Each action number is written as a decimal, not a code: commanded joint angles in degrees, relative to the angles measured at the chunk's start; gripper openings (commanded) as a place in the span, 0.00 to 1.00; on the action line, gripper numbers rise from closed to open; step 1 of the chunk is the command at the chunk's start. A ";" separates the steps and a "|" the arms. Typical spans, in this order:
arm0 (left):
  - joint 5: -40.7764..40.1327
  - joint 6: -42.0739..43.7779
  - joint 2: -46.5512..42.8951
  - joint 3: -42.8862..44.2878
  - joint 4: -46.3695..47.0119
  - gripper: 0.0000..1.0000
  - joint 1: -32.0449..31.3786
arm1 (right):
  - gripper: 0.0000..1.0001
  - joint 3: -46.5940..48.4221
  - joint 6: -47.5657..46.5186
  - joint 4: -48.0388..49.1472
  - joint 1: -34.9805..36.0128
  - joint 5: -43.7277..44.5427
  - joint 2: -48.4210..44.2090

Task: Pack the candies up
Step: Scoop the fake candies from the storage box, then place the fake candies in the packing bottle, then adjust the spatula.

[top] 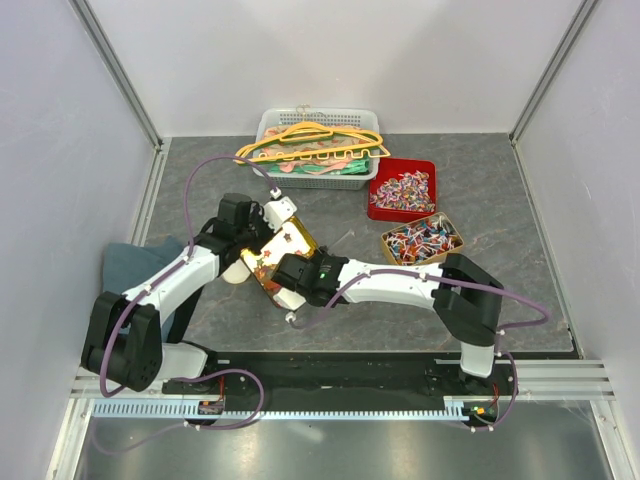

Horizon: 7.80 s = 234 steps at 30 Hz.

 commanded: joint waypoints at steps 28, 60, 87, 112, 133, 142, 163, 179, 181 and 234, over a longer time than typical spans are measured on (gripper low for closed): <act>-3.82 -9.53 7.15 3.34 6.81 0.02 0.78 | 0.00 8.66 21.96 -1.30 -8.94 -11.78 4.01; 4.18 -17.70 22.45 17.05 3.20 0.02 15.98 | 0.00 -3.98 29.34 -8.14 -17.21 -17.85 -20.77; 9.63 -25.44 30.71 26.46 -2.86 0.02 25.74 | 0.00 -17.44 24.42 -11.50 -10.36 0.60 -25.88; 9.54 -25.18 29.92 26.20 -3.92 0.02 27.24 | 0.00 -22.89 15.90 -3.94 -6.13 16.07 -21.84; 8.75 -25.18 29.92 26.02 -3.92 0.02 27.24 | 0.00 -24.65 9.83 1.07 -3.32 24.25 -19.99; 8.75 -25.26 30.10 26.20 -3.92 0.02 27.41 | 0.00 -24.65 8.95 1.69 -2.44 25.22 -19.82; 12.26 -22.80 28.16 25.32 -5.32 0.20 27.41 | 0.00 -13.58 23.62 -4.64 -8.41 4.66 -30.97; 28.06 -26.23 14.99 29.09 -15.14 0.80 26.98 | 0.00 -18.59 38.74 4.77 -11.85 -11.08 -31.60; 34.83 -27.72 12.27 30.67 -16.57 0.81 25.92 | 0.00 -16.84 40.14 5.21 -12.11 -11.52 -31.07; 41.01 -23.95 21.31 28.83 -19.56 0.57 0.52 | 0.00 -11.64 43.58 4.67 -14.04 -23.39 -38.62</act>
